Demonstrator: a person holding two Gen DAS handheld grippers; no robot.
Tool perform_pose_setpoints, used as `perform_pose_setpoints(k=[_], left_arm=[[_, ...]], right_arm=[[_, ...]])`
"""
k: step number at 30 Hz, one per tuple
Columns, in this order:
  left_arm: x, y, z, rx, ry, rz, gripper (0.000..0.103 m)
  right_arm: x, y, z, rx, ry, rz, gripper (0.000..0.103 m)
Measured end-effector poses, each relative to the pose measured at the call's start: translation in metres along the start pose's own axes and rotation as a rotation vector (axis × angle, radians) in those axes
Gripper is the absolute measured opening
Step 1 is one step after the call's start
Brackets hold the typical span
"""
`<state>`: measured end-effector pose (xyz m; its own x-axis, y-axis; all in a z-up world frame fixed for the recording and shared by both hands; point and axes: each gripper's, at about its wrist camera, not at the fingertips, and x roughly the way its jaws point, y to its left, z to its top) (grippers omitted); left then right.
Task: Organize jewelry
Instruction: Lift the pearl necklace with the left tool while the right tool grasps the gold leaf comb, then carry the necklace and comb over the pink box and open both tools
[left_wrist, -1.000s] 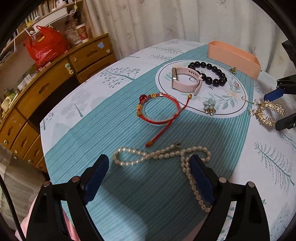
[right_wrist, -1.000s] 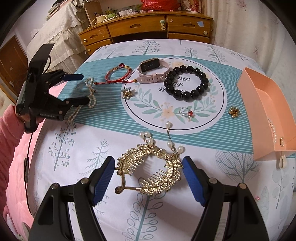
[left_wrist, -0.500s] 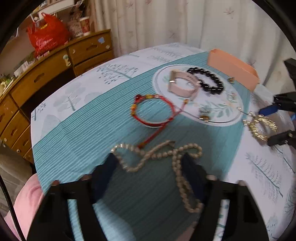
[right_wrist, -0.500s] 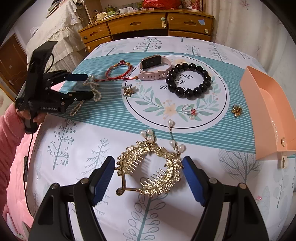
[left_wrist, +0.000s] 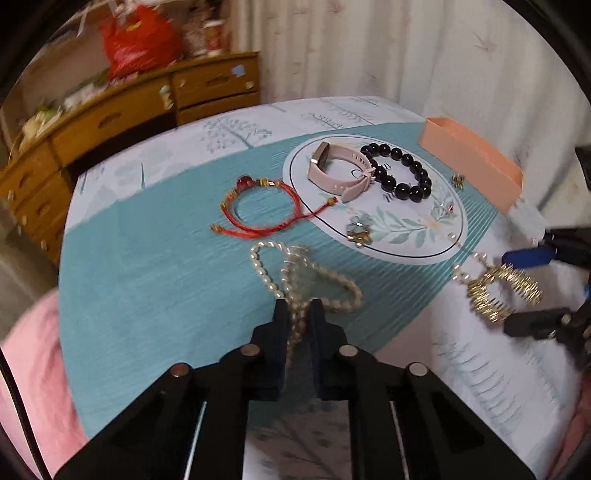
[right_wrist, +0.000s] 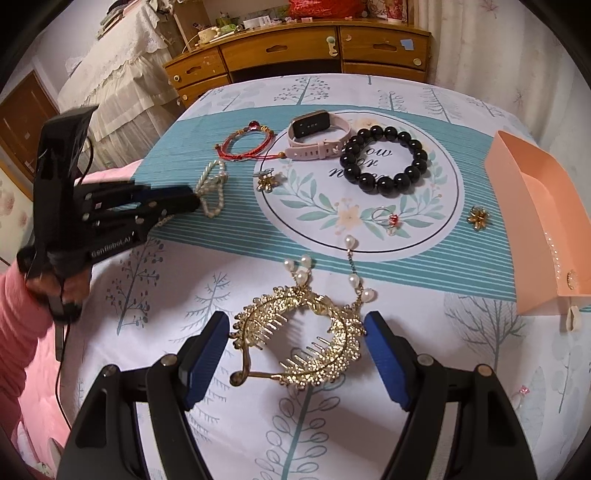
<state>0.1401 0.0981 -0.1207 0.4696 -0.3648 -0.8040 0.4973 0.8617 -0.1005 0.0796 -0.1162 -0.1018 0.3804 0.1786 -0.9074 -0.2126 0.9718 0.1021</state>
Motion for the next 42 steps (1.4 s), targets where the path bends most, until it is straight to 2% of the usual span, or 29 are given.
perform_pose_setpoints(k=[4, 10, 14, 17, 19, 30, 39, 42], left_arm=[[-0.004, -0.011, -0.004, -0.081, 0.027, 0.026, 0.007], [-0.024, -0.03, 0.003, -0.054, 0.005, 0.035, 0.007], [-0.046, -0.043, 0.021, -0.046, 0.001, 0.018, 0.007], [-0.062, -0.053, 0.038, -0.036, 0.014, 0.053, 0.007], [-0.072, -0.058, 0.049, -0.039, 0.014, 0.039, 0.007], [-0.137, -0.092, 0.117, 0.035, -0.104, 0.048, 0.007], [-0.158, -0.121, 0.156, 0.069, -0.237, 0.065, 0.004], [-0.161, -0.133, 0.167, 0.076, -0.28, 0.039, 0.004]], right_arm=[[-0.004, -0.006, -0.001, 0.017, -0.009, 0.005, 0.075], [-0.012, -0.015, -0.003, 0.04, -0.023, 0.019, 0.075], [-0.021, -0.022, -0.002, 0.056, -0.047, 0.036, 0.075], [-0.032, -0.028, 0.0, 0.066, -0.07, 0.041, 0.075], [-0.042, -0.034, 0.002, 0.07, -0.094, 0.045, 0.075], [-0.106, -0.062, 0.018, 0.072, -0.256, 0.015, 0.075], [-0.157, -0.095, 0.03, 0.073, -0.392, -0.037, 0.075], [-0.17, -0.108, 0.034, 0.07, -0.41, -0.042, 0.075]])
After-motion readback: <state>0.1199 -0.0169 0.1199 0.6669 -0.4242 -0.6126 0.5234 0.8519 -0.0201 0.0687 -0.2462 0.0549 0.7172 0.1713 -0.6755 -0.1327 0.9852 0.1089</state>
